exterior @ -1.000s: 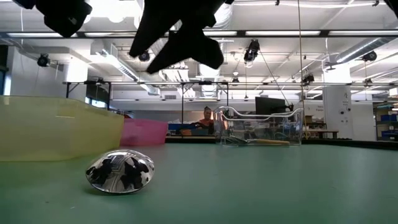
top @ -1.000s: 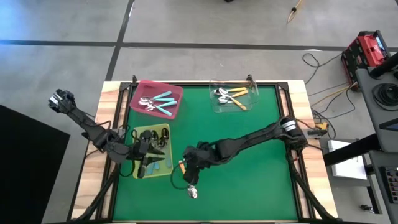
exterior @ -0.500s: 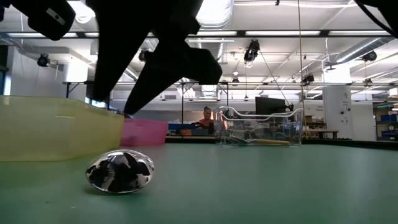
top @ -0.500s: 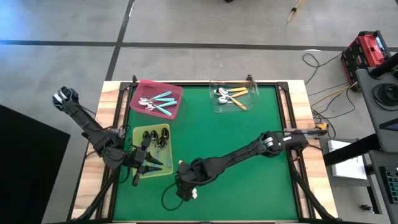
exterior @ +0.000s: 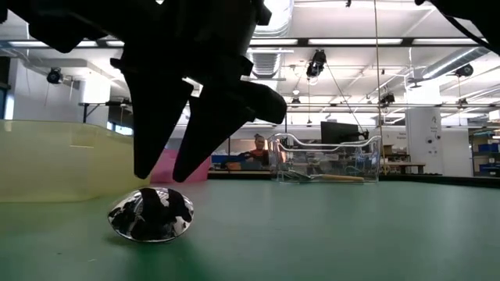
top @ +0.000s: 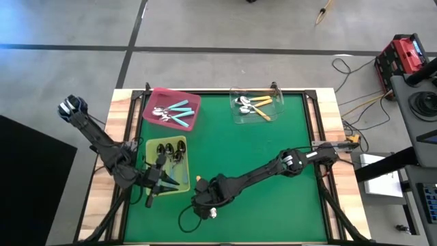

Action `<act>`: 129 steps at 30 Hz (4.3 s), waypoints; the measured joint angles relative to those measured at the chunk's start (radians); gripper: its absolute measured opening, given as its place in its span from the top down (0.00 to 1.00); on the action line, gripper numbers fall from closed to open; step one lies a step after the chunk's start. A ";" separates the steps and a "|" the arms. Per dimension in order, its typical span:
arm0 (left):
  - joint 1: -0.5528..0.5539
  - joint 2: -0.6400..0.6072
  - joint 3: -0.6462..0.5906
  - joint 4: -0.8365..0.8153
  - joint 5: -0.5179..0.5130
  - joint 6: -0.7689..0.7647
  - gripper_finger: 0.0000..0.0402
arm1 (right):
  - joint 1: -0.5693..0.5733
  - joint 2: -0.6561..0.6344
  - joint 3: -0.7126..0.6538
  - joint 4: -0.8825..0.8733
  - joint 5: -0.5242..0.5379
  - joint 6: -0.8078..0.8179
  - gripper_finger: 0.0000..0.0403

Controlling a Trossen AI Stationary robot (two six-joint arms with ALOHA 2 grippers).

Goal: Sort silverware by color (type)
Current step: Put the yellow spoon into the transparent bin

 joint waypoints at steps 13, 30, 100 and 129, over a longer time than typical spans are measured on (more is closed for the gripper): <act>0.000 0.036 0.000 0.041 -0.005 0.024 0.83 | 0.010 0.000 -0.046 0.090 0.067 -0.012 0.64; 0.000 0.035 0.001 0.040 -0.014 0.045 0.83 | 0.006 -0.007 -0.165 0.091 0.097 -0.055 0.77; 0.406 0.593 0.112 0.634 -0.168 0.965 0.52 | -0.164 -0.438 -0.172 -0.253 -0.043 -0.264 0.93; 0.410 0.660 0.185 0.563 -0.168 0.913 0.97 | -0.165 -0.435 -0.174 -0.218 -0.068 -0.273 0.78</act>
